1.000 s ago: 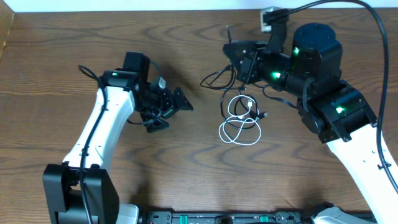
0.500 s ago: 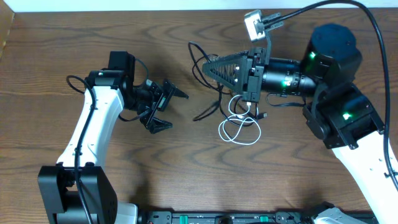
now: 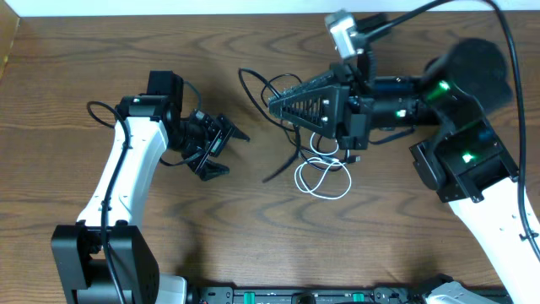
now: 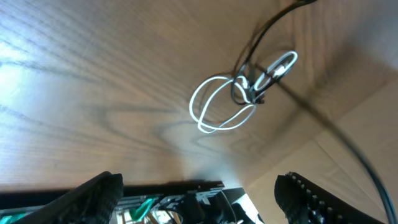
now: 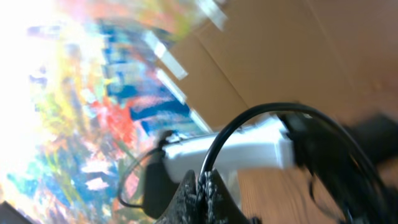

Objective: Untangle cables
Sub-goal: 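Lift the black cable with the right gripper up and rightward, then bring the held black cable toward the left gripper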

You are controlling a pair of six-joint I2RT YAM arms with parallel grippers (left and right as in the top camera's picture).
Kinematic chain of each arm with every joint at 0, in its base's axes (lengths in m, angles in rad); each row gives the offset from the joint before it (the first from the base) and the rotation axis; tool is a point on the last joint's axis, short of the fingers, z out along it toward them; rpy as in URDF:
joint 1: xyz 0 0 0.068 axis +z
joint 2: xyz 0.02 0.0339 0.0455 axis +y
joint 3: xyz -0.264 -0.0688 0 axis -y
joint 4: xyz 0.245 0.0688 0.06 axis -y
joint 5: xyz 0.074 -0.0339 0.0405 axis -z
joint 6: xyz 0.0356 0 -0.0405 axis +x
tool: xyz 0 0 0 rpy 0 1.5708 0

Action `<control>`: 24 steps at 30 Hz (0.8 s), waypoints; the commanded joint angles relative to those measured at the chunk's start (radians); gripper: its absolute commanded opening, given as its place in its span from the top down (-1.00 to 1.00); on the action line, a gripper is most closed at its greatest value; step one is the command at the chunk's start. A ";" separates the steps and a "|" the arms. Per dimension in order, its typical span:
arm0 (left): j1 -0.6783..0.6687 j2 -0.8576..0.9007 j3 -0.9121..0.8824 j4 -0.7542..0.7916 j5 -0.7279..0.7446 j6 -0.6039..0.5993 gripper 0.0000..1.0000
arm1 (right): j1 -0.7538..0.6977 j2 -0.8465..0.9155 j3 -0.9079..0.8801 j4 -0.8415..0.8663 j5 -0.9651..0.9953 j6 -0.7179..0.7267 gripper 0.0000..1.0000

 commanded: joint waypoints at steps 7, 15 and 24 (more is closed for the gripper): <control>0.002 0.005 0.002 -0.035 0.343 -0.001 -0.97 | 0.011 -0.011 0.013 0.299 -0.164 0.216 0.97; 0.002 0.005 0.002 -0.005 0.534 0.008 -0.97 | 0.011 0.008 0.013 0.259 -0.240 0.198 0.98; 0.021 0.005 0.002 0.032 0.697 0.007 -0.97 | 0.011 0.008 0.012 0.245 -0.293 0.129 0.98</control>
